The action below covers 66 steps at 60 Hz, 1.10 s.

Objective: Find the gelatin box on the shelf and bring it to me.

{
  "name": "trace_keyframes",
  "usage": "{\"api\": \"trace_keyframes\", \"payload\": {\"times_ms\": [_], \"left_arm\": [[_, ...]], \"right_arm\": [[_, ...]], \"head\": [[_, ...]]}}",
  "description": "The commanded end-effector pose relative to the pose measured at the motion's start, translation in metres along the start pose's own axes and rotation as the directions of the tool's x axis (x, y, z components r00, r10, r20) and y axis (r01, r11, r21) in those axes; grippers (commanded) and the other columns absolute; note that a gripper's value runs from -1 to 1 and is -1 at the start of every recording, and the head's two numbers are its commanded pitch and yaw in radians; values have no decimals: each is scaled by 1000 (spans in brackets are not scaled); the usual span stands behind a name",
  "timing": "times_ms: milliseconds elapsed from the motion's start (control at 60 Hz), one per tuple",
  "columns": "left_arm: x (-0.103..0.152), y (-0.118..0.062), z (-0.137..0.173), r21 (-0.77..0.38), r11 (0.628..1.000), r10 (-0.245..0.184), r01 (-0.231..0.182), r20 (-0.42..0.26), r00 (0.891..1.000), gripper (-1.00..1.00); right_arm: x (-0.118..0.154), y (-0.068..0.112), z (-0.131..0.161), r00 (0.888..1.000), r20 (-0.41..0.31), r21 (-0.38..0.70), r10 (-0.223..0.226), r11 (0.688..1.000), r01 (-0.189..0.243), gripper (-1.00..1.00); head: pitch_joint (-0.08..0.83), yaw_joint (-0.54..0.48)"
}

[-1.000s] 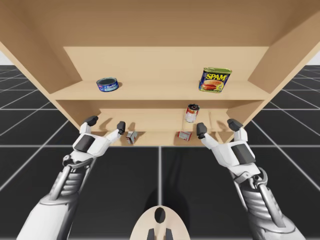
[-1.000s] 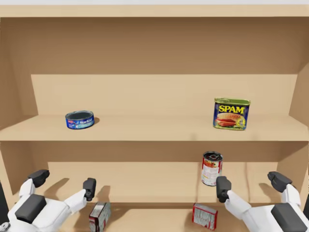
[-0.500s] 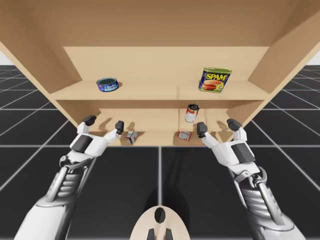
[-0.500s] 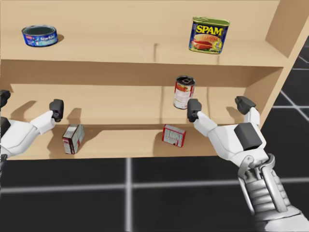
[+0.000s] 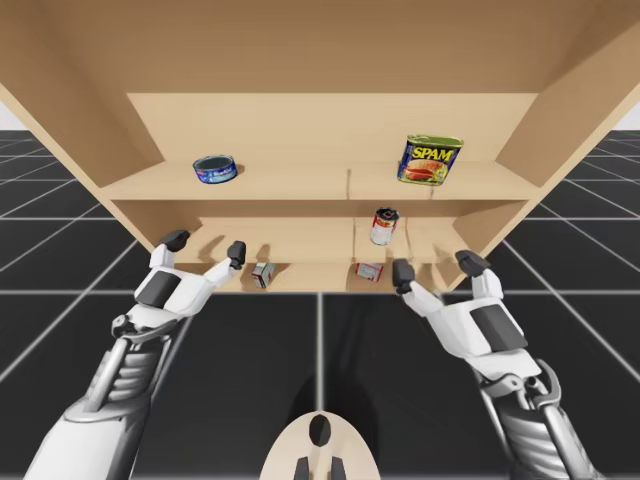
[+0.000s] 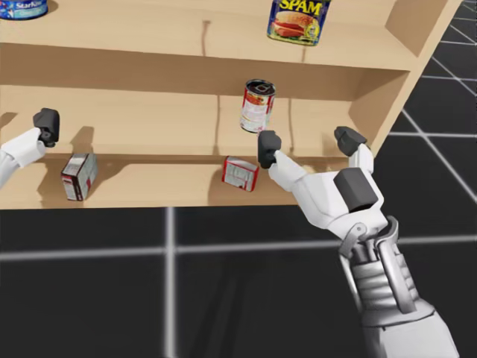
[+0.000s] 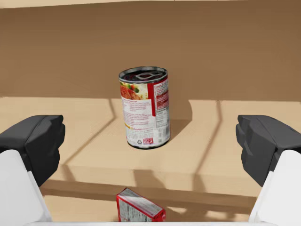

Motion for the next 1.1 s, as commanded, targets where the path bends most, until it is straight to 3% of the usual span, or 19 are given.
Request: {"api": "trace_keyframes", "payload": {"times_ms": [17, 183, 350, 583, 850, 1000, 1100], "left_arm": [[0, -1, 0, -1, 1000, 6, -6, -3, 1000, -1000], [0, 1, 0, -1, 1000, 13, -13, 1, 1000, -1000], [0, 1, 0, -4, 1000, 14, -14, 2, 1000, -1000], [-1, 0, 0, -6, 1000, 12, -12, -1, 1000, -1000], [-3, -1, 0, -9, 1000, 9, -9, -6, 1000, -1000], [-3, -2, 0, -11, 1000, 9, -9, -6, 1000, -1000], [-3, -3, 0, -10, 1000, 10, -10, -7, 1000, -1000]], "right_arm": [[-1, 28, 34, 995, -80, 25, -59, 998, 61, -1000], [-25, 41, 52, 990, -121, 72, -68, 994, 77, -1000], [-54, 39, 42, 985, -147, 109, -88, 989, 104, -1000], [-90, 33, 3, 984, -175, 75, -38, 996, 52, -1000], [-120, 27, -34, 966, -246, 35, -83, 995, 94, -1000], [-127, 26, -54, 963, -256, 28, -82, 995, 92, -1000], [-133, 27, -65, 965, -259, 35, -53, 997, 64, -1000]], "head": [[613, -201], [610, -204], [609, -203], [612, -197], [612, -203], [612, -206], [613, -204]]}}
